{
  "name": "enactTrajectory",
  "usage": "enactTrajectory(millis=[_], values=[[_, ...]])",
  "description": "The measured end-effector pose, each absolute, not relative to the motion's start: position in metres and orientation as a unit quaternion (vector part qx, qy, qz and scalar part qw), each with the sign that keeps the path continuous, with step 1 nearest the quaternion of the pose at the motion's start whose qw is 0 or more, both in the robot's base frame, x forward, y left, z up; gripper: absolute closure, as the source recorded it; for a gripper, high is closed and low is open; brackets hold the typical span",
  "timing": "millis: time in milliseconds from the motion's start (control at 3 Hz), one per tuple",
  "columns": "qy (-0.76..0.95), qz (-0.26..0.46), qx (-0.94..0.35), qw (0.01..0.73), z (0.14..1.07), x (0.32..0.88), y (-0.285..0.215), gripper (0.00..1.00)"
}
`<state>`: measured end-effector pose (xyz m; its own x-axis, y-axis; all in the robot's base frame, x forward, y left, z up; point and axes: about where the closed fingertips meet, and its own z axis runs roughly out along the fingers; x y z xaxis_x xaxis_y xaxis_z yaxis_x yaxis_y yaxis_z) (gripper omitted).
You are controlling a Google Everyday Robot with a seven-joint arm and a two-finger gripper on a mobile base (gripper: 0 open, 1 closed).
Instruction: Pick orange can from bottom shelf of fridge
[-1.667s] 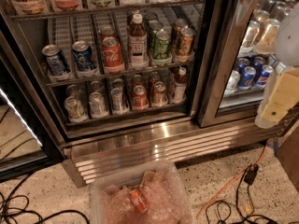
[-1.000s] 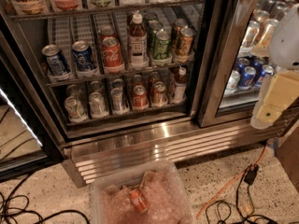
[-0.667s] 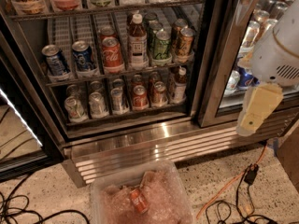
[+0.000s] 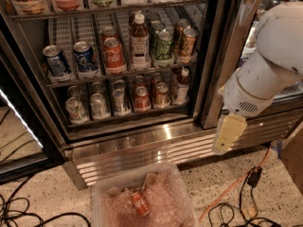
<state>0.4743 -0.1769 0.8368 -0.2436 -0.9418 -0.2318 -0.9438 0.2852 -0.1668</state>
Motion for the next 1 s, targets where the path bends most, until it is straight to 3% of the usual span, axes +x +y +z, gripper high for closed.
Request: enactTrajectory(millis=[333,1000], values=[[0.787,0.002,-0.598,0.149,0.832,0.477,-0.172,0.00],[0.805,0.020,-0.570,0.163,0.778,0.536,-0.144,0.00]])
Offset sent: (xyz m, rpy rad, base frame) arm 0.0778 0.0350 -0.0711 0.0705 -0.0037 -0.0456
